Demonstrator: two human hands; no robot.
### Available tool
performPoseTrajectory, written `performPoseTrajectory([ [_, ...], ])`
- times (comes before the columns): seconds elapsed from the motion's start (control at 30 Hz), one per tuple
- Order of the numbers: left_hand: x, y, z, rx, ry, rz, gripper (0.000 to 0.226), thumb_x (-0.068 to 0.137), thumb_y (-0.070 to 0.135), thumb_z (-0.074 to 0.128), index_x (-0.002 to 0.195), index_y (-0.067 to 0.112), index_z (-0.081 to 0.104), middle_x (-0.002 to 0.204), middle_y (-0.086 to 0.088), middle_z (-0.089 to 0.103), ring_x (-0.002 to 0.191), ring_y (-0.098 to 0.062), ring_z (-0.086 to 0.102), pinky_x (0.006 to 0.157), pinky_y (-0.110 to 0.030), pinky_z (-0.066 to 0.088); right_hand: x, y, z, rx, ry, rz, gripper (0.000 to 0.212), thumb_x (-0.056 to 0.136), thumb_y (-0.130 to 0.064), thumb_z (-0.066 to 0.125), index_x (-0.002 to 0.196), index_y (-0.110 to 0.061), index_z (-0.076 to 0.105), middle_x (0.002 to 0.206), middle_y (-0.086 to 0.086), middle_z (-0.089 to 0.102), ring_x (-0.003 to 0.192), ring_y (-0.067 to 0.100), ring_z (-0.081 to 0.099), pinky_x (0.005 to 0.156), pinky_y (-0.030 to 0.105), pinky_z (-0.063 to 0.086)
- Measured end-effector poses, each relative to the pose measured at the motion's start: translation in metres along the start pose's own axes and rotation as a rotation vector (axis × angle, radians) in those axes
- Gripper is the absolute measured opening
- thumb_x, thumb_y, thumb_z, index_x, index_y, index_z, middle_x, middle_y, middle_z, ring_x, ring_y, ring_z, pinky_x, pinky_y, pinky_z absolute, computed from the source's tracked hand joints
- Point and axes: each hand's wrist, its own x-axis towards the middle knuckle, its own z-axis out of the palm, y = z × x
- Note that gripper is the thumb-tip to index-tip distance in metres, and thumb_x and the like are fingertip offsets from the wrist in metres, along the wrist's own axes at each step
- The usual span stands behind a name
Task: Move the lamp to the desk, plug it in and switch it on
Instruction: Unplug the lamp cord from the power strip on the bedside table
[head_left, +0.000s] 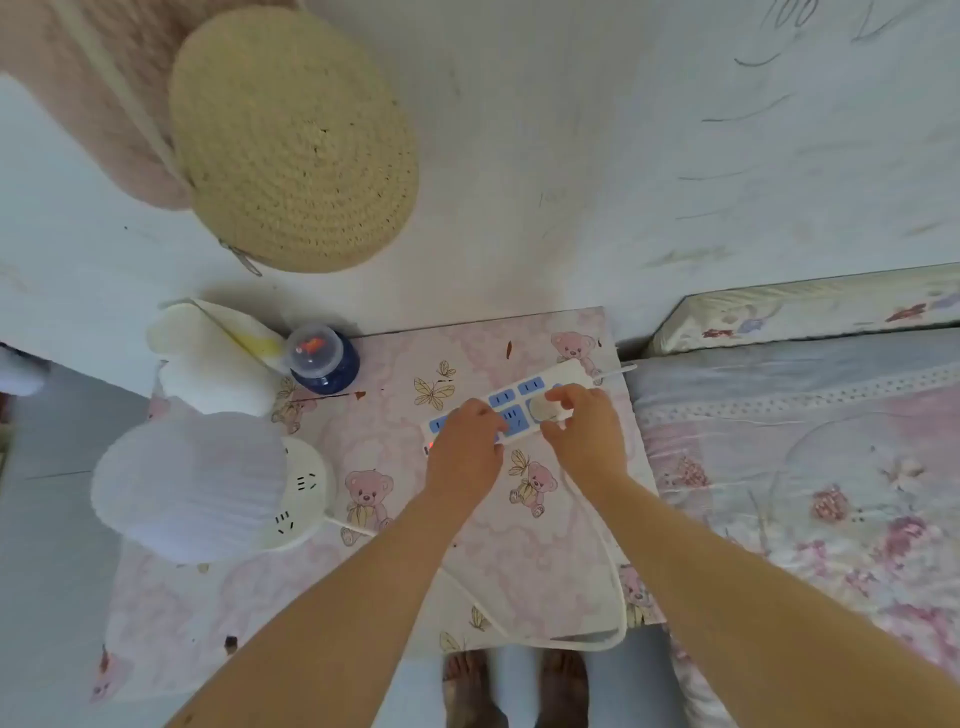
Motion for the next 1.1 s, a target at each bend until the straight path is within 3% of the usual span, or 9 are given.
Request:
performPoseTrajectory([
  [0.23, 0.028, -0.002, 0.018, 0.193, 0.105, 0.052, 0.057, 0.077, 0.029, 0.071, 0.127, 0.015, 0.047, 0.133, 0.0, 0.049, 0.125, -0.023, 0.043, 0.101, -0.04, 0.036, 0.018, 0.01, 0.011, -0.054, 0.031, 0.026, 0.024, 0.086, -0.029, 0.063, 0.106, -0.017, 0.061, 0.104, 0.006, 0.065, 0.087, 0.022, 0.064, 0.074, 0.039, 0.056],
  [0.33, 0.04, 0.002, 0.025, 0.211, 0.12, 0.034, 0.062, 0.073, 0.037, 0.074, 0.123, 0.014, 0.046, 0.126, -0.001, 0.053, 0.119, -0.024, 0.049, 0.099, -0.038, 0.038, 0.026, 0.011, 0.012, -0.066, 0.036, 0.026, 0.025, 0.084, -0.032, 0.064, 0.1, -0.014, 0.062, 0.099, 0.008, 0.066, 0.083, 0.023, 0.064, 0.071, 0.038, 0.055],
  [0.53, 0.048, 0.008, 0.031, 0.213, 0.165, -0.003, 0.057, 0.072, 0.036, 0.075, 0.117, 0.01, 0.05, 0.114, -0.006, 0.055, 0.103, -0.025, 0.053, 0.087, -0.033, 0.044, 0.039, 0.01, 0.012, -0.102, 0.026, 0.021, 0.016, 0.077, -0.023, 0.064, 0.087, -0.01, 0.063, 0.085, 0.007, 0.068, 0.071, 0.023, 0.063, 0.059, 0.031, 0.05],
  [0.87, 0.046, 0.013, 0.03, 0.158, 0.15, -0.041, 0.058, 0.07, 0.03, 0.078, 0.118, 0.01, 0.05, 0.116, -0.006, 0.053, 0.105, -0.024, 0.051, 0.09, -0.032, 0.043, 0.043, 0.009, 0.011, -0.063, 0.012, 0.025, 0.011, 0.076, -0.017, 0.064, 0.077, -0.005, 0.065, 0.078, 0.01, 0.068, 0.069, 0.025, 0.064, 0.057, 0.032, 0.051],
  [1.1, 0.047, 0.02, 0.027, 0.135, 0.097, -0.056, 0.049, 0.071, 0.023, 0.079, 0.108, 0.007, 0.052, 0.112, -0.009, 0.052, 0.094, -0.027, 0.054, 0.084, -0.034, 0.044, 0.045, 0.011, 0.011, -0.068, -0.011, 0.042, 0.013, 0.076, -0.017, 0.067, 0.074, -0.005, 0.063, 0.076, 0.011, 0.067, 0.063, 0.023, 0.06, 0.054, 0.029, 0.048],
])
